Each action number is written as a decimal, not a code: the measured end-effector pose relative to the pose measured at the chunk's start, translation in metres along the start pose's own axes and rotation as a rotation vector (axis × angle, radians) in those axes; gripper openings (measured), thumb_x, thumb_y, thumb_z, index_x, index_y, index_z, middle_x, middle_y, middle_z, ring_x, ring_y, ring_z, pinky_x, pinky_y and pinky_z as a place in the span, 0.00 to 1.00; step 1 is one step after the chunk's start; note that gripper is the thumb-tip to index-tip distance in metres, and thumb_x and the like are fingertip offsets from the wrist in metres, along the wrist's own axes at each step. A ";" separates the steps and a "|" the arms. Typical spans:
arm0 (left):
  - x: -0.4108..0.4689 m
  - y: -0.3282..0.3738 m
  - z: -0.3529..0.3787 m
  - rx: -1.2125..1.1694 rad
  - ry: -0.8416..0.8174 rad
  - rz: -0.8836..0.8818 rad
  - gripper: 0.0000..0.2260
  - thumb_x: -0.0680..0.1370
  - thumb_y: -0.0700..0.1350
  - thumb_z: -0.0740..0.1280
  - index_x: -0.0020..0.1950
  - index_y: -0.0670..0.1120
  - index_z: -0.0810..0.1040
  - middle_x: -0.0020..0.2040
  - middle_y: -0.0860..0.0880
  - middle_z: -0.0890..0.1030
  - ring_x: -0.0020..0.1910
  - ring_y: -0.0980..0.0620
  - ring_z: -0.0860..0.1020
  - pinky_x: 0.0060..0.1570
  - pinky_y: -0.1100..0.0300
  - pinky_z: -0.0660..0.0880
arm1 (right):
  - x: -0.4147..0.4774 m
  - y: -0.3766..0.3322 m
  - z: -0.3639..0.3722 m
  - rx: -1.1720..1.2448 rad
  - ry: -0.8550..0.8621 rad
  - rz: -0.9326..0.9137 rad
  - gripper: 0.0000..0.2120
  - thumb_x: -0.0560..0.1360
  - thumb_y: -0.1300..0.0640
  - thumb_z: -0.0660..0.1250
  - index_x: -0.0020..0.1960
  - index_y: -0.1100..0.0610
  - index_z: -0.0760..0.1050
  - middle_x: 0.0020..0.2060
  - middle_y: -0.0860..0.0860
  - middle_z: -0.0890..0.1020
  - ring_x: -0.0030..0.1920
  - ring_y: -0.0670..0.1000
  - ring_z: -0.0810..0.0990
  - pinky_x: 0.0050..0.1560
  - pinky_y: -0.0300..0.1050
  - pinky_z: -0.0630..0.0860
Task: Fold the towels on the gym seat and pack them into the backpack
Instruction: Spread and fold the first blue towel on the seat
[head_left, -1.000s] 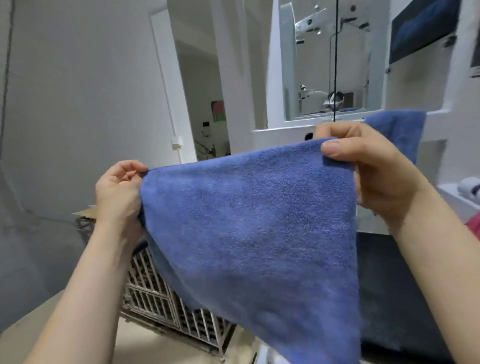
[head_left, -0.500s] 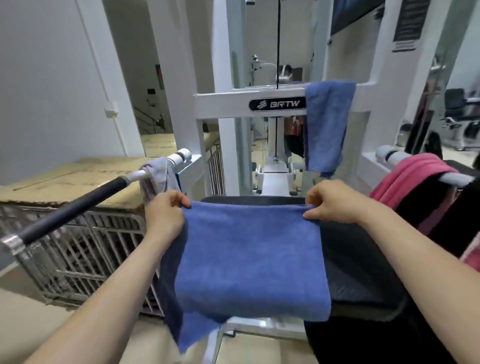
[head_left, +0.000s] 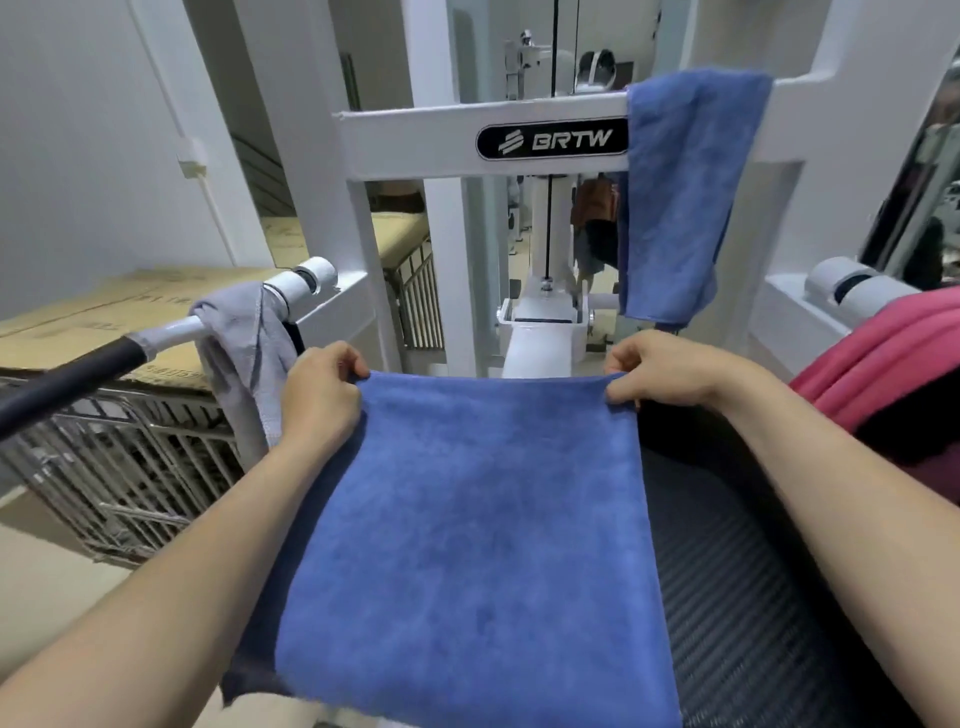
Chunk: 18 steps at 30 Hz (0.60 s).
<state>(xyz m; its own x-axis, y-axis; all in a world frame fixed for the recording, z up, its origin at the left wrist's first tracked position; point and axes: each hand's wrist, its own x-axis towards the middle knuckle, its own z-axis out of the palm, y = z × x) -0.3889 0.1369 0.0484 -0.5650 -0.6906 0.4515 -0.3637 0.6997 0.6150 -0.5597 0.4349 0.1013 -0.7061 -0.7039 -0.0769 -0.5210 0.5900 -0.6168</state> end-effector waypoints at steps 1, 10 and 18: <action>0.004 0.002 0.004 -0.021 0.006 -0.019 0.17 0.65 0.29 0.56 0.35 0.50 0.75 0.42 0.45 0.80 0.43 0.45 0.77 0.46 0.50 0.75 | 0.007 0.002 -0.001 0.021 0.038 0.006 0.08 0.67 0.65 0.67 0.33 0.57 0.70 0.27 0.50 0.73 0.28 0.46 0.69 0.28 0.35 0.65; 0.022 0.025 0.030 0.086 0.007 -0.149 0.14 0.73 0.34 0.60 0.51 0.49 0.77 0.52 0.46 0.79 0.51 0.46 0.74 0.46 0.54 0.69 | 0.053 0.019 0.017 0.179 0.332 0.082 0.11 0.65 0.68 0.64 0.31 0.55 0.70 0.27 0.50 0.71 0.30 0.50 0.67 0.31 0.40 0.64; -0.005 0.142 0.082 0.010 -0.378 0.555 0.11 0.76 0.42 0.64 0.56 0.50 0.82 0.55 0.50 0.81 0.55 0.48 0.77 0.56 0.52 0.73 | 0.056 0.025 0.022 0.306 0.421 -0.080 0.14 0.66 0.73 0.64 0.37 0.54 0.69 0.32 0.53 0.73 0.31 0.48 0.68 0.28 0.31 0.64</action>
<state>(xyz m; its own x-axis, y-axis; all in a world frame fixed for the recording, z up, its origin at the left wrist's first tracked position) -0.4980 0.2549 0.0806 -0.8902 -0.1172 0.4403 0.0501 0.9353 0.3504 -0.6021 0.4020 0.0643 -0.8345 -0.4847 0.2622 -0.4613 0.3541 -0.8135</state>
